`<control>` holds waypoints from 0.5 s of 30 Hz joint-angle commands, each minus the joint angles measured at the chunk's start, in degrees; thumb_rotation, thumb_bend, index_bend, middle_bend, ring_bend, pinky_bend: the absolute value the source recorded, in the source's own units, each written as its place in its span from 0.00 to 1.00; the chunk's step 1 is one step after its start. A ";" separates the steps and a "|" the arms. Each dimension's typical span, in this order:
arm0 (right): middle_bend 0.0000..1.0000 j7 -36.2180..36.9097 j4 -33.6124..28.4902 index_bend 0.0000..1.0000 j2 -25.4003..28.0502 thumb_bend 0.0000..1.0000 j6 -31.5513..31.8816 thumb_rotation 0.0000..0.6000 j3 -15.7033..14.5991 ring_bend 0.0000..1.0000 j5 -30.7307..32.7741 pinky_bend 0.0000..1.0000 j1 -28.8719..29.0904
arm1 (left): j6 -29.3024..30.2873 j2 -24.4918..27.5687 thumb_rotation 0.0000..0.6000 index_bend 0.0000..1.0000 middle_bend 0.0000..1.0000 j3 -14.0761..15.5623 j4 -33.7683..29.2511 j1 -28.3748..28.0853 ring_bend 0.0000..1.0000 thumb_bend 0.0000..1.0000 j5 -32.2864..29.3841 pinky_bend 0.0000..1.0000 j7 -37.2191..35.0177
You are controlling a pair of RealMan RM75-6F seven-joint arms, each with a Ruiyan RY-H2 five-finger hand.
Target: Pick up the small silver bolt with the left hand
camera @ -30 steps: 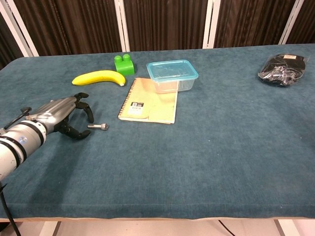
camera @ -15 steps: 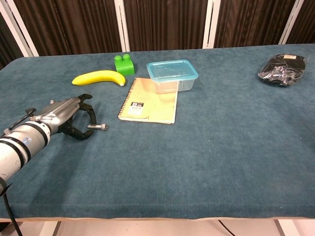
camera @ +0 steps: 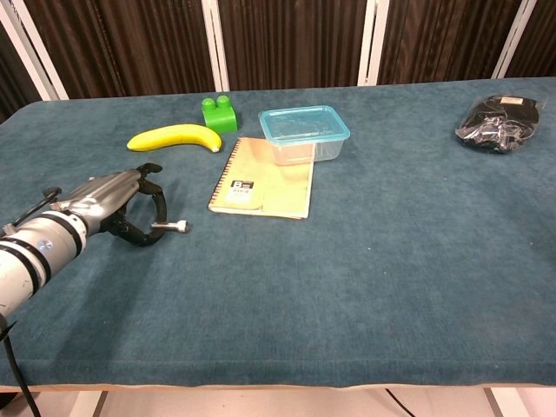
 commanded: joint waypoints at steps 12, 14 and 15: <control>0.00 -0.01 0.00 0.00 0.00 0.29 0.09 1.00 -0.06 0.00 -0.18 0.04 -0.04 | 1.80 1.71 1.00 0.58 0.01 -0.19 -4.06 -0.15 0.00 0.37 -0.27 0.03 3.35; 0.00 -0.05 0.00 0.00 -0.01 0.29 0.06 1.00 -0.08 0.00 -0.19 0.04 -0.04 | 2.03 1.93 1.00 0.58 0.01 -0.16 -4.70 -0.19 0.00 0.37 -0.37 0.03 3.92; 0.00 -0.07 -0.01 0.00 -0.01 0.29 0.07 1.00 -0.09 0.00 -0.21 0.04 -0.04 | 2.11 1.98 1.00 0.58 0.01 -0.17 -4.93 -0.20 0.00 0.37 -0.42 0.03 4.09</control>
